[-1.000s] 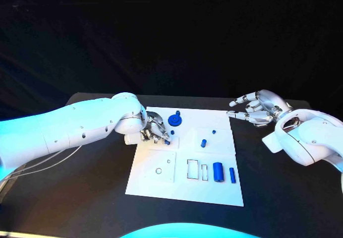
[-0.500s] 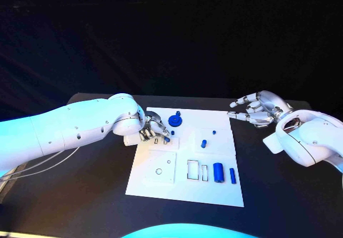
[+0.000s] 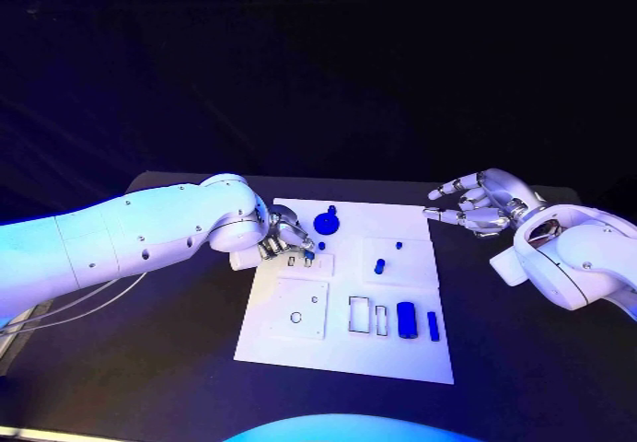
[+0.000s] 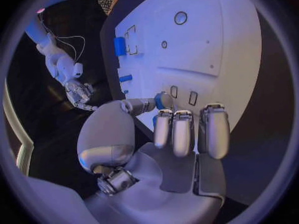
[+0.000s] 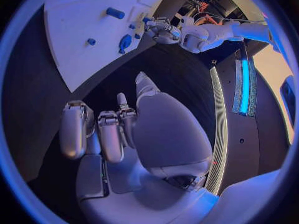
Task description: Assemble the parts on the task board
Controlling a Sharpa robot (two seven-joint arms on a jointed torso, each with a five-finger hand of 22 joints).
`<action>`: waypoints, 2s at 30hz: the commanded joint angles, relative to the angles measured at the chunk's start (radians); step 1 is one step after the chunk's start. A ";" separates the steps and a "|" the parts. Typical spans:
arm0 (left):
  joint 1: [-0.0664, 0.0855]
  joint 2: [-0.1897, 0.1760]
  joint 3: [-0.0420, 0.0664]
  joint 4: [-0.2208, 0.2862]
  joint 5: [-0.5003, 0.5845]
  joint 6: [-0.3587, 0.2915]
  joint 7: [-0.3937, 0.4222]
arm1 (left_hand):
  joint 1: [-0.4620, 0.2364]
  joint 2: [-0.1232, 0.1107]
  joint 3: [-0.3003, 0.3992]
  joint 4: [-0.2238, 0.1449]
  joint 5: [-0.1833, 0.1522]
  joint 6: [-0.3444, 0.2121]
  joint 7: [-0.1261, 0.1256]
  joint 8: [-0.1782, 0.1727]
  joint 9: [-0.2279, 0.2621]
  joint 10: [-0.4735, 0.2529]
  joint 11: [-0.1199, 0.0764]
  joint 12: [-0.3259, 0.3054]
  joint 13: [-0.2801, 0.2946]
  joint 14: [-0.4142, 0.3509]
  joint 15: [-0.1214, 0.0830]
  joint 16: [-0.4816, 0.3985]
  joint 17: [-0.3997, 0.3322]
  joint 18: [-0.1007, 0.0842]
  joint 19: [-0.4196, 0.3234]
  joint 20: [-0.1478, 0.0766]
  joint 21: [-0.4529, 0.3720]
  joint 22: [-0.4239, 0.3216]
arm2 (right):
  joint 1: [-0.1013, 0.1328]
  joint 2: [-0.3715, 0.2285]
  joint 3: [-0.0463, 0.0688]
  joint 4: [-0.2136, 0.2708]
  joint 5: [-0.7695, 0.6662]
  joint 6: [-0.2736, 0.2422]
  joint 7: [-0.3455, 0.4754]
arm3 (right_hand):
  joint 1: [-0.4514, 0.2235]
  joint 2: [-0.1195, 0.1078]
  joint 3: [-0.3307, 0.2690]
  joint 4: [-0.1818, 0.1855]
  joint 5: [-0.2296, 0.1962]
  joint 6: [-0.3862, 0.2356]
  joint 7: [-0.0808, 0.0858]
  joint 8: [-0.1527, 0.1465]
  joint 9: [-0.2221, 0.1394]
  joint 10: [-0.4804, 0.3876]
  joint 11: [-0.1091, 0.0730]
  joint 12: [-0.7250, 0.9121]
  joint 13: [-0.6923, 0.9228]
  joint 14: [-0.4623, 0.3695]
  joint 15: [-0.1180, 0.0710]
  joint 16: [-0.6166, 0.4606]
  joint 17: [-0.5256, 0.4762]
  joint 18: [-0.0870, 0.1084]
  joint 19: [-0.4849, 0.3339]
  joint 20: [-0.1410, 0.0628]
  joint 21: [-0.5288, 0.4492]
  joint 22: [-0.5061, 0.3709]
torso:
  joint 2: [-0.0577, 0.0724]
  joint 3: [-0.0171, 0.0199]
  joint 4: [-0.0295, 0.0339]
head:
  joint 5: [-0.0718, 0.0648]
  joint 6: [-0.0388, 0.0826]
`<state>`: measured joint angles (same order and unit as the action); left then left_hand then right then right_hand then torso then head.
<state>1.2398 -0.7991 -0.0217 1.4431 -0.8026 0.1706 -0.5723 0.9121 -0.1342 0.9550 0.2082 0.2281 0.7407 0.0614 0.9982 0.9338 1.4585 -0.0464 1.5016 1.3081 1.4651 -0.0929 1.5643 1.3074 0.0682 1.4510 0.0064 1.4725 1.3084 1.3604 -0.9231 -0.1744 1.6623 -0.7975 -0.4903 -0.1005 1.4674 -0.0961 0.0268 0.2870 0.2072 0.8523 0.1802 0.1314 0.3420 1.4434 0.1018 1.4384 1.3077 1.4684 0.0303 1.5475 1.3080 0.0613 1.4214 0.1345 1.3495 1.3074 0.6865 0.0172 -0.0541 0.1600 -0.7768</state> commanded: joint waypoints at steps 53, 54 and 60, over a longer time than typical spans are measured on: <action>-0.048 -0.045 -0.029 0.073 -0.331 -0.107 0.205 | 0.053 -0.014 0.149 -0.167 -0.017 0.019 -0.025 -0.034 -0.006 -0.028 0.010 -0.031 0.009 0.106 0.000 0.007 0.263 -0.019 0.009 0.005 0.007 0.013 | -0.008 -0.009 -0.002 0.003 -0.002 0.014 0.012 | -0.007 0.017 0.008 0.002 -0.003 0.007 0.000 0.011 0.001 0.001 -0.007 0.000 0.101 0.080 -0.009 -0.006 0.168 0.000 0.000 -0.007 -0.003 0.095 | 0.001 -0.0007 -0.0018 | -0.003 -0.033; -0.048 -0.045 -0.029 0.072 -0.331 -0.102 0.205 | 0.053 -0.014 0.149 -0.167 -0.017 0.019 -0.025 -0.034 -0.006 -0.028 0.010 -0.031 0.009 0.106 0.000 0.007 0.263 -0.019 0.009 0.005 0.007 0.013 | -0.008 -0.009 -0.002 0.003 -0.002 0.014 0.012 | -0.007 0.017 0.008 0.002 -0.003 0.007 0.000 0.011 0.001 0.001 -0.007 0.000 0.101 0.080 -0.009 -0.006 0.168 0.000 0.000 -0.007 -0.003 0.095 | 0.001 -0.0008 -0.0015 | -0.003 -0.034; -0.049 -0.046 -0.029 0.069 -0.332 -0.086 0.205 | 0.054 -0.014 0.148 -0.167 -0.017 0.020 -0.025 -0.034 -0.006 -0.029 0.010 -0.032 0.007 0.106 0.000 0.007 0.263 -0.019 0.009 0.005 0.007 0.013 | -0.008 -0.009 -0.002 0.002 -0.002 0.012 0.012 | -0.007 0.017 0.008 0.002 -0.003 0.007 0.000 0.011 0.001 0.001 -0.007 0.000 0.101 0.080 -0.009 -0.006 0.168 0.000 0.000 -0.007 -0.003 0.095 | 0.001 -0.0005 -0.0007 | -0.003 -0.033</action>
<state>1.1910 -0.8463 -0.0510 1.5117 -1.1263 0.0558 -0.3841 0.9567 -0.1479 0.9493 0.2024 0.2082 0.7371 0.0555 0.9709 0.9268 1.4312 -0.0375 1.4715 1.3076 1.4650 -0.0927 1.5643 1.3073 0.0682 1.4561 0.0088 1.4743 1.3078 1.3530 -0.9321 -0.1760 1.6636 -0.7972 -0.4895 -0.0989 1.4581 -0.0867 0.0296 0.2897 0.2072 0.8523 0.1802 0.1392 0.3419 1.4433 0.1018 1.4383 1.3078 1.4647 0.0266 1.5475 1.3074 0.0614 1.4214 0.1345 1.3495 1.3076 0.6866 0.0165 -0.0552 0.1574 -0.8104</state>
